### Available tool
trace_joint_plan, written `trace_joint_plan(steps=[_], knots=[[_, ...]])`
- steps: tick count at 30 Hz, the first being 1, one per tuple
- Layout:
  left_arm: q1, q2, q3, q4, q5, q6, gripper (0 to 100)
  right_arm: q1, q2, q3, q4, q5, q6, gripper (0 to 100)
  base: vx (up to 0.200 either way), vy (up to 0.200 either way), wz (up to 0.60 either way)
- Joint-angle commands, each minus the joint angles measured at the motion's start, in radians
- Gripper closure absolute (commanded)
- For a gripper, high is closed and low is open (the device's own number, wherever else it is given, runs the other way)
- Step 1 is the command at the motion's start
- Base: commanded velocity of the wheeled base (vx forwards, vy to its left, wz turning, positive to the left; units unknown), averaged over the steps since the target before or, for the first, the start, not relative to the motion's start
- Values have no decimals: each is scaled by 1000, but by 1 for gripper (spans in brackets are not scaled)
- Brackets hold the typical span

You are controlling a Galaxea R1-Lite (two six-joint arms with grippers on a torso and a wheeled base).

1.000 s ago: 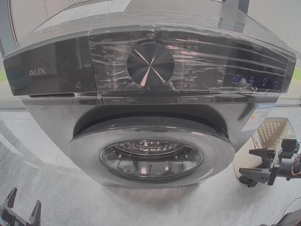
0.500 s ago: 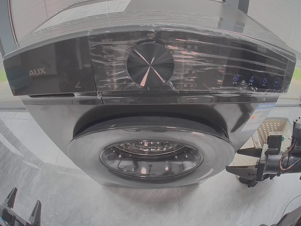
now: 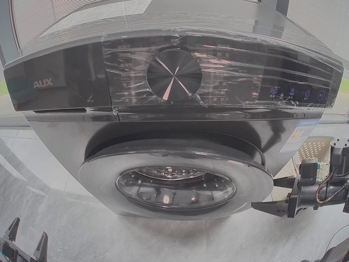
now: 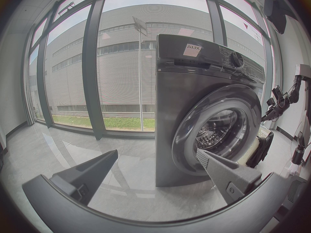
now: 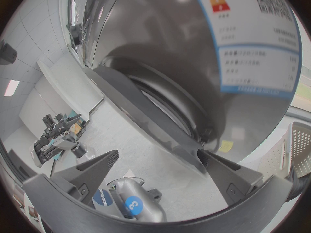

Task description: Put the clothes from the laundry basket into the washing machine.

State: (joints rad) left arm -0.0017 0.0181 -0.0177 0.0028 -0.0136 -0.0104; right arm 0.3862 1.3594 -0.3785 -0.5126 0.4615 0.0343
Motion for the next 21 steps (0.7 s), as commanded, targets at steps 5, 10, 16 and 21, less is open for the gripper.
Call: trace_joint_plan(steps=[5,10,16,21], knots=[[0,-15,18,0,0,0,0,-3,-108,76,8,2,-2,0,0,0,0],[0,-15,18,0,0,0,0,-12,-71,36,-1,0,-2,0,-40,0,0],[0,-15,18,0,0,0,0,-13,10,-19,-4,-10,-2,0,-167,0,0],[0,-15,18,0,0,0,0,8,18,-7,-3,-21,-2,0,0,0,0]])
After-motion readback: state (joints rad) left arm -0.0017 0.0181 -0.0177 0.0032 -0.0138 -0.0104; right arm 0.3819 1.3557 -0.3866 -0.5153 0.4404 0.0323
